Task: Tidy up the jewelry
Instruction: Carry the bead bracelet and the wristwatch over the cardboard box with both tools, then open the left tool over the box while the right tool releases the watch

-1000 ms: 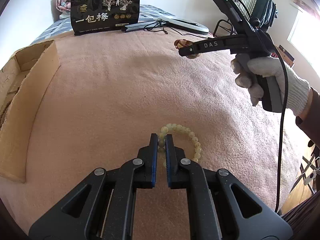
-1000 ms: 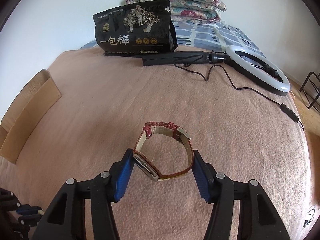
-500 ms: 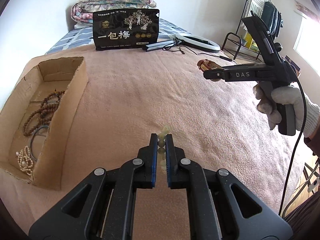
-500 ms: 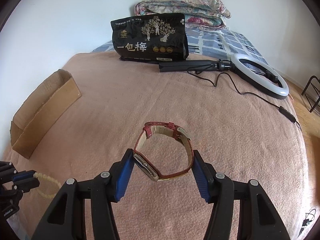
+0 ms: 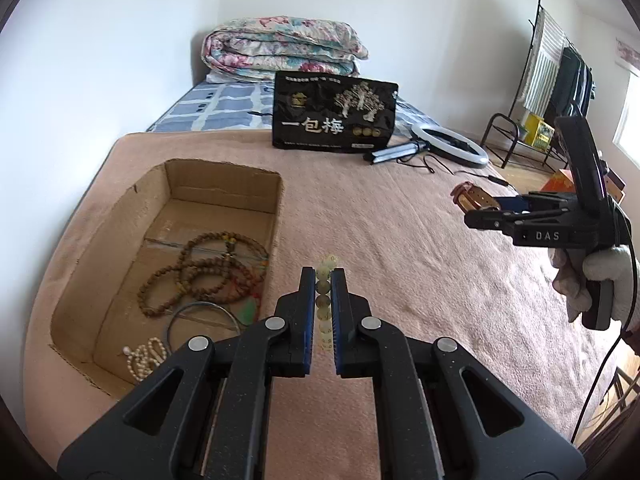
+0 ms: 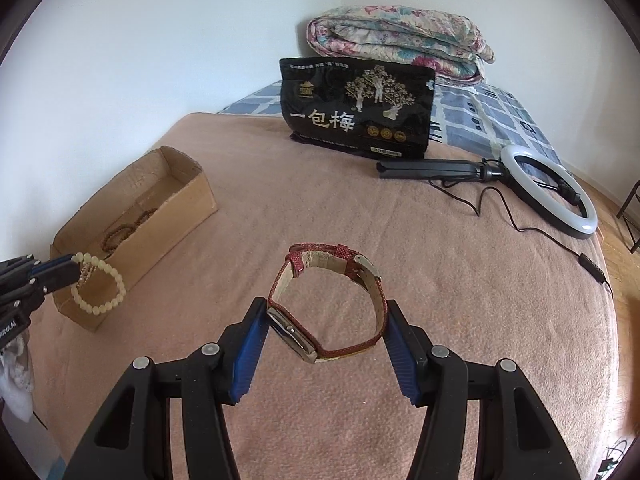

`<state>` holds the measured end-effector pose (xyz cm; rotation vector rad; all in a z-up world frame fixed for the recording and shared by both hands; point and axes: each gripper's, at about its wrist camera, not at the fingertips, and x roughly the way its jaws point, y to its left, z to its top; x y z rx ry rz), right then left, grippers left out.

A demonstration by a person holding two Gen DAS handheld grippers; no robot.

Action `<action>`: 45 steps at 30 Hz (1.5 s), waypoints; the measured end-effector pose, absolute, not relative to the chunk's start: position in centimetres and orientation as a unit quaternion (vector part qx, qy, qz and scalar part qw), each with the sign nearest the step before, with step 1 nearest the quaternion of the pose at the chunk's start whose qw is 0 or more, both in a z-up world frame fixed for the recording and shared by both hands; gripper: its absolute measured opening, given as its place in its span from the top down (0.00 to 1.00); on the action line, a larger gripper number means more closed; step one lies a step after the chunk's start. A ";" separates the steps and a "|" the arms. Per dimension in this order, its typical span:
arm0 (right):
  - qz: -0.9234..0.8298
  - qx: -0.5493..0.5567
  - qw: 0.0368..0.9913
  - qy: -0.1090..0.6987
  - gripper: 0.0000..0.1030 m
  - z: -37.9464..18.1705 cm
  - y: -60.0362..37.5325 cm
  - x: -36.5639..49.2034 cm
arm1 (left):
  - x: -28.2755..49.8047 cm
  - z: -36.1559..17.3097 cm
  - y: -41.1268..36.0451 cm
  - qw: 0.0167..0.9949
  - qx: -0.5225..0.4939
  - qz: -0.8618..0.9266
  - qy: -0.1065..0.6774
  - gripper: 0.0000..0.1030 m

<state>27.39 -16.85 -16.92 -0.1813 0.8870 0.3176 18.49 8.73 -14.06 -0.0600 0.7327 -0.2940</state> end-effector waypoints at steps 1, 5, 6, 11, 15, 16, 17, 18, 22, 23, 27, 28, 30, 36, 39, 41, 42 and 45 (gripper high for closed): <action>0.157 -0.089 0.887 0.425 0.43 -16.8 -16.3 27.4 | 18.6 -13.8 9.5 0.925 -0.035 -0.138 0.353 0.95; 0.172 -0.099 0.885 0.422 0.43 -16.6 -13.8 27.8 | 19.2 -13.2 12.2 0.931 -0.048 -0.115 0.344 0.95; 0.175 -0.100 0.884 0.421 0.43 -16.5 -13.2 27.9 | 19.3 -13.1 12.9 0.932 -0.049 -0.109 0.342 0.95; 0.195 -0.107 0.881 0.417 0.43 -16.4 -9.9 28.5 | 19.6 -13.1 15.8 0.935 -0.051 -0.084 0.340 0.95; 0.209 -0.113 0.878 0.415 0.43 -16.4 -7.5 29.0 | 19.8 -13.3 17.6 0.936 -0.054 -0.068 0.340 0.95; 0.212 -0.114 0.877 0.415 0.43 -16.4 -6.9 29.2 | 19.8 -13.4 18.0 0.937 -0.053 -0.065 0.340 0.95; 0.215 -0.116 0.877 0.414 0.43 -16.4 -6.3 29.3 | 19.9 -13.5 18.4 0.937 -0.053 -0.062 0.341 0.95; 0.218 -0.118 0.876 0.413 0.43 -16.4 -5.7 29.5 | 19.9 -13.5 18.7 0.937 -0.053 -0.059 0.341 0.95; 0.229 -0.122 0.873 0.413 0.43 -16.4 -3.5 29.8 | 20.0 -13.8 19.9 0.937 -0.054 -0.049 0.341 0.95; 0.232 -0.124 0.872 0.413 0.43 -16.4 -3.0 29.9 | 20.0 -13.9 20.0 0.937 -0.053 -0.047 0.341 0.95; 0.243 -0.124 0.868 0.414 0.43 -16.6 -1.0 30.1 | 19.9 -14.1 20.6 0.937 -0.054 -0.043 0.342 0.95; 0.246 -0.124 0.867 0.415 0.43 -16.7 -0.6 30.2 | 19.8 -14.1 20.8 0.937 -0.054 -0.042 0.341 0.95; 0.250 -0.126 0.865 0.415 0.43 -16.9 0.2 30.2 | 19.7 -14.1 20.9 0.938 -0.052 -0.041 0.341 0.95; 0.259 -0.132 0.861 0.417 0.43 -17.2 2.1 30.4 | 19.6 -14.3 21.5 0.937 -0.056 -0.037 0.342 0.95; 0.261 -0.132 0.860 0.418 0.43 -17.3 2.8 30.6 | 19.7 -14.3 21.6 0.937 -0.058 -0.037 0.343 0.95; 0.263 -0.132 0.859 0.419 0.43 -17.4 3.2 30.7 | 19.7 -14.3 21.6 0.937 -0.057 -0.036 0.343 0.95; 0.264 -0.132 0.858 0.420 0.43 -17.5 3.5 30.7 | 19.7 -14.4 21.7 0.937 -0.058 -0.036 0.343 0.95; 0.266 -0.136 0.856 0.421 0.43 -17.8 4.1 30.8 | 19.7 -14.5 21.8 0.936 -0.060 -0.036 0.344 0.95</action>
